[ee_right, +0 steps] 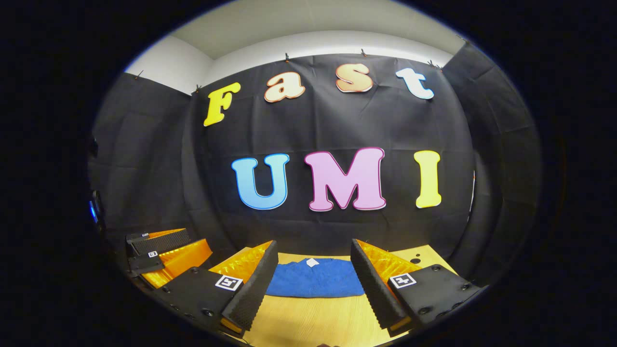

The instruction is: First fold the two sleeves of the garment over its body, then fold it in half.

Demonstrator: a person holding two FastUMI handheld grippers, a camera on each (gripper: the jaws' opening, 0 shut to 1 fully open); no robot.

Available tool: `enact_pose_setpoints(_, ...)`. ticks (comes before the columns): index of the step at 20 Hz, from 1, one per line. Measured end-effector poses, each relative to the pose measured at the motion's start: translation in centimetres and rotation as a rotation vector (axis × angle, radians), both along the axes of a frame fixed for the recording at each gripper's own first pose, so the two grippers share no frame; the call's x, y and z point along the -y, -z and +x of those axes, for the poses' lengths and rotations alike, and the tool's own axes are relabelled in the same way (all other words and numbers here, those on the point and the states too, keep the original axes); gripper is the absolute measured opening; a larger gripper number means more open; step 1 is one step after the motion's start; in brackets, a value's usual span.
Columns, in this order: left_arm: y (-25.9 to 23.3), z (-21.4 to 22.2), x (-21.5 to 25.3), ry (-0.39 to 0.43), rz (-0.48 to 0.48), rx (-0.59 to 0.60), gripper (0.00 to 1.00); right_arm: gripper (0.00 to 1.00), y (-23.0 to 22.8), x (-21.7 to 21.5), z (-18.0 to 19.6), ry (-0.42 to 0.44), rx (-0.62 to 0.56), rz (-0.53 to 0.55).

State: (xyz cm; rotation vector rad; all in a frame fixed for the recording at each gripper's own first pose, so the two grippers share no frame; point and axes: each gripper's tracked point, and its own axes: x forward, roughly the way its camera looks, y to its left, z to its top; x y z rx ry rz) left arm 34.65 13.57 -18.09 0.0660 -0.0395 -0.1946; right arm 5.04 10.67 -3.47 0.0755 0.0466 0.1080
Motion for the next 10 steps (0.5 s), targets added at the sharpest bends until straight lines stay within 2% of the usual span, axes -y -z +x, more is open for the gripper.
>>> enact_pose_setpoints(4,-0.6,-0.4,0.2,-0.097,0.072,0.015,0.8,0.95,-1.8,0.8,-0.4,-0.066,0.033,-0.006)
enact_pose_setpoints(7,-0.4,-1.1,0.9,-0.124,0.048,0.004,0.81,0.95,-2.8,1.8,-1.4,-0.118,0.075,-0.037)
enact_pose_setpoints(9,-0.4,-1.8,0.5,-0.179,0.033,-0.018,0.79,0.94,-3.2,2.4,-1.8,-0.152,0.104,-0.06)
enact_pose_setpoints(10,-0.6,-2.2,0.1,-0.213,0.018,-0.017,0.81,0.94,-3.2,2.2,-1.7,-0.173,0.109,-0.072)
